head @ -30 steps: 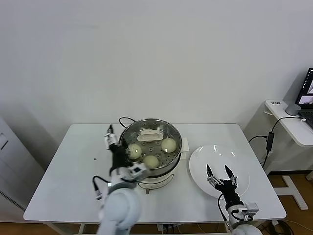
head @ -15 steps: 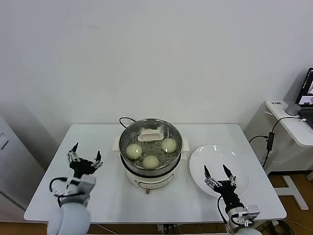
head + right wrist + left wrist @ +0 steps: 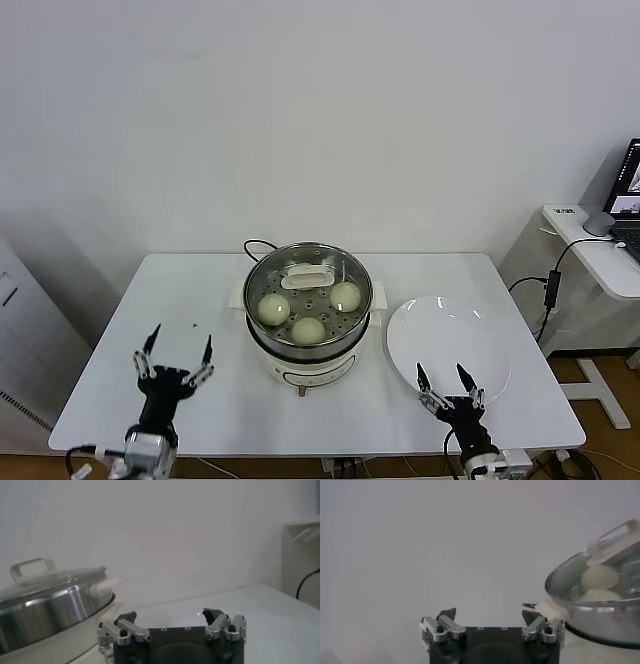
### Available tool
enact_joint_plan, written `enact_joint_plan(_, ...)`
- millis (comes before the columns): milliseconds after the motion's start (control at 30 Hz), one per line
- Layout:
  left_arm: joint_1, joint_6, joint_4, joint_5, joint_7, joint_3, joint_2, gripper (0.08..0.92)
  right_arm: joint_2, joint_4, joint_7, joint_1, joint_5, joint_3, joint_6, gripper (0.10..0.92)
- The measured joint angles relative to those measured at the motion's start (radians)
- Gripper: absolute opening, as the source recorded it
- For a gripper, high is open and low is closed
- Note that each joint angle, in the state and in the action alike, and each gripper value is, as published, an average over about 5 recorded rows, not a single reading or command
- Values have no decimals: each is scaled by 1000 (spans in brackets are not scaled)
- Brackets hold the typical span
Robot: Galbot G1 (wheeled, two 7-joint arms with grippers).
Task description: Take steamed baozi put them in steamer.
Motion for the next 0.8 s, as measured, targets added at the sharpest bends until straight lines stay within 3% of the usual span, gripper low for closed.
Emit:
enact_joint_plan(267,109,-37,-6,-118,38,39,-6,823,-5,56,28,-69,-17,-9,-9,823)
enact_joint_plan(800,186,-20,-49,-214,80,58,-20,823,-12,112,31,-105,-59,-7,-19,823)
